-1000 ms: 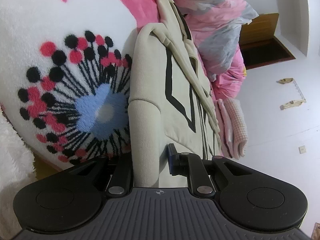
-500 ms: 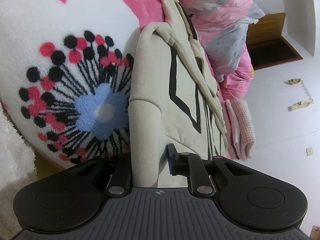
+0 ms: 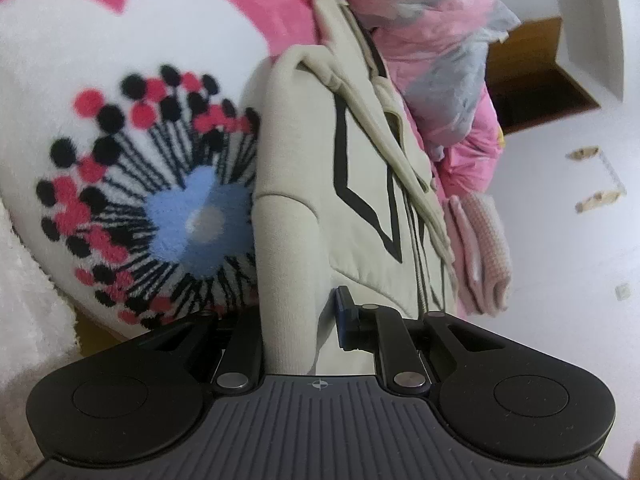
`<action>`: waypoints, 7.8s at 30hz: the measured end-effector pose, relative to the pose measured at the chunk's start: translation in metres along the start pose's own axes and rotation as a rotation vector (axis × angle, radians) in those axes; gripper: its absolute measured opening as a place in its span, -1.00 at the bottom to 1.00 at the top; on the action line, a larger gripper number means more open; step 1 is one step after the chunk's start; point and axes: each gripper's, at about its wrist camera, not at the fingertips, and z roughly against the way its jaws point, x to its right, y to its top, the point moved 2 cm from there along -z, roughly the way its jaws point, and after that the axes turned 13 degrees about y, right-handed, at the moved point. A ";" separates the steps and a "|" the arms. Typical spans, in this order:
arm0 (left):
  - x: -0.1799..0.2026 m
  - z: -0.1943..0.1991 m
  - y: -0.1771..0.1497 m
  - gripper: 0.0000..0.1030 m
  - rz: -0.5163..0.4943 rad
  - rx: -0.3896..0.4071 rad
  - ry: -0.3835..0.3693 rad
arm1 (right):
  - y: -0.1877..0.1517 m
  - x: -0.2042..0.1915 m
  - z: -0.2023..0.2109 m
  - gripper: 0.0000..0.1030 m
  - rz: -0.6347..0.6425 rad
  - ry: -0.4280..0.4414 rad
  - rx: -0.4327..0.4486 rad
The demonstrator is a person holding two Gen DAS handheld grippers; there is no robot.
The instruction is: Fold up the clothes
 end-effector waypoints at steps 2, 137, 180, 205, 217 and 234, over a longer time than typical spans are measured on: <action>0.005 0.003 -0.002 -0.77 -0.039 0.007 0.013 | -0.002 -0.005 0.005 -0.78 0.020 0.000 0.015; 0.022 -0.069 0.134 -0.16 0.250 0.167 -0.124 | 0.175 0.019 -0.127 0.03 -0.431 0.101 0.384; 0.040 -0.063 0.143 0.01 0.176 0.293 0.076 | 0.089 0.018 -0.077 -0.59 -0.456 0.345 0.338; 0.036 0.026 0.014 -0.57 0.105 0.094 0.146 | 0.083 0.043 -0.008 -0.53 -0.339 0.374 0.172; -0.017 0.096 0.023 -0.31 0.016 0.194 0.175 | 0.052 -0.008 0.105 -0.33 -0.087 -0.046 0.418; 0.056 -0.014 0.091 0.06 -0.373 0.215 0.163 | 0.081 -0.212 -0.174 -0.34 1.042 -0.006 -0.203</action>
